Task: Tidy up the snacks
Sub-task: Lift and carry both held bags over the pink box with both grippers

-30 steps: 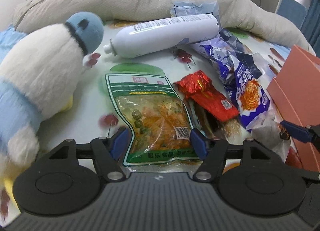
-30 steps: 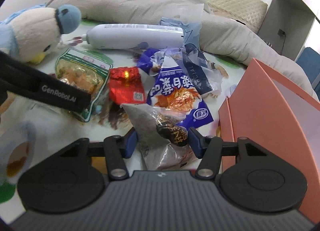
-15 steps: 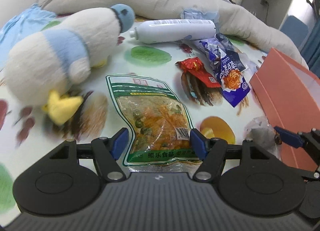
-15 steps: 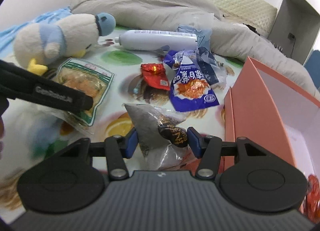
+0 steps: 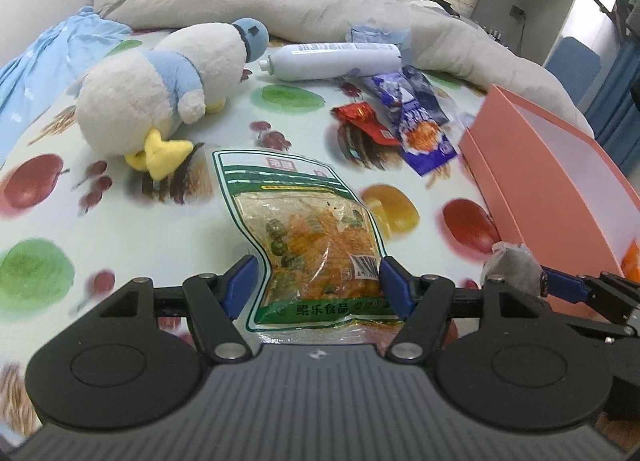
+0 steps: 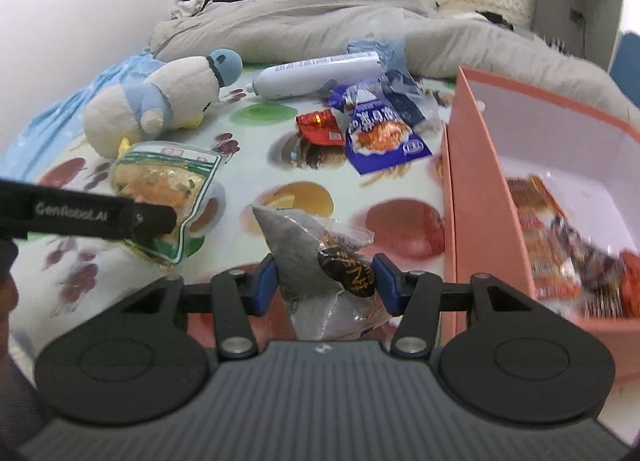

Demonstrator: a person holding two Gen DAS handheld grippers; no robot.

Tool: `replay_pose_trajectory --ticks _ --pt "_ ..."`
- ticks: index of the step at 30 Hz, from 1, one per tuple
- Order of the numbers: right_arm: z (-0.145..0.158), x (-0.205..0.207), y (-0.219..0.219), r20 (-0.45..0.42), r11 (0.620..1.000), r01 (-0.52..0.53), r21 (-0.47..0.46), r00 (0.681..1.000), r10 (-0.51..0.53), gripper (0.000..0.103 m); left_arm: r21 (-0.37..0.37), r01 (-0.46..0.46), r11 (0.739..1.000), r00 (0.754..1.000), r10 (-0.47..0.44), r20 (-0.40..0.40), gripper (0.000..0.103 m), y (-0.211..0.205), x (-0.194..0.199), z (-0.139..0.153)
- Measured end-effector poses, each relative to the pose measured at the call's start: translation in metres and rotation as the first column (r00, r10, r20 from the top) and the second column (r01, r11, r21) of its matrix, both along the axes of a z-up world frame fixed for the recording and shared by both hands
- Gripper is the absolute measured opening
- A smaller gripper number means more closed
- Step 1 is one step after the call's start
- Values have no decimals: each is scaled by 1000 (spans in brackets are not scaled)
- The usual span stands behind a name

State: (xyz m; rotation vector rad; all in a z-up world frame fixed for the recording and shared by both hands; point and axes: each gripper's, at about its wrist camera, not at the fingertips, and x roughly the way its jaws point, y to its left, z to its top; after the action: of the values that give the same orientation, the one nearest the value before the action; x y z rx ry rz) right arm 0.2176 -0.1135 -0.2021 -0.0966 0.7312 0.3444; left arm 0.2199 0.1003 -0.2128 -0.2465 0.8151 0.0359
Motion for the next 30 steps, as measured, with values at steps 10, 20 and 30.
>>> replay_pose_trajectory --ticks 10,20,30 --pt "22 -40 -16 -38 997 2 75 999 1 54 -9 24 1000 1000 -24 21 71 -20 -50 27" --pt "66 -67 -37 -16 991 41 124 999 -39 54 -11 52 999 996 -51 73 71 -37 -78 74" --pt "99 -81 -76 7 983 114 141 993 -116 53 -18 87 996 989 -84 125 70 -61 -86 120"
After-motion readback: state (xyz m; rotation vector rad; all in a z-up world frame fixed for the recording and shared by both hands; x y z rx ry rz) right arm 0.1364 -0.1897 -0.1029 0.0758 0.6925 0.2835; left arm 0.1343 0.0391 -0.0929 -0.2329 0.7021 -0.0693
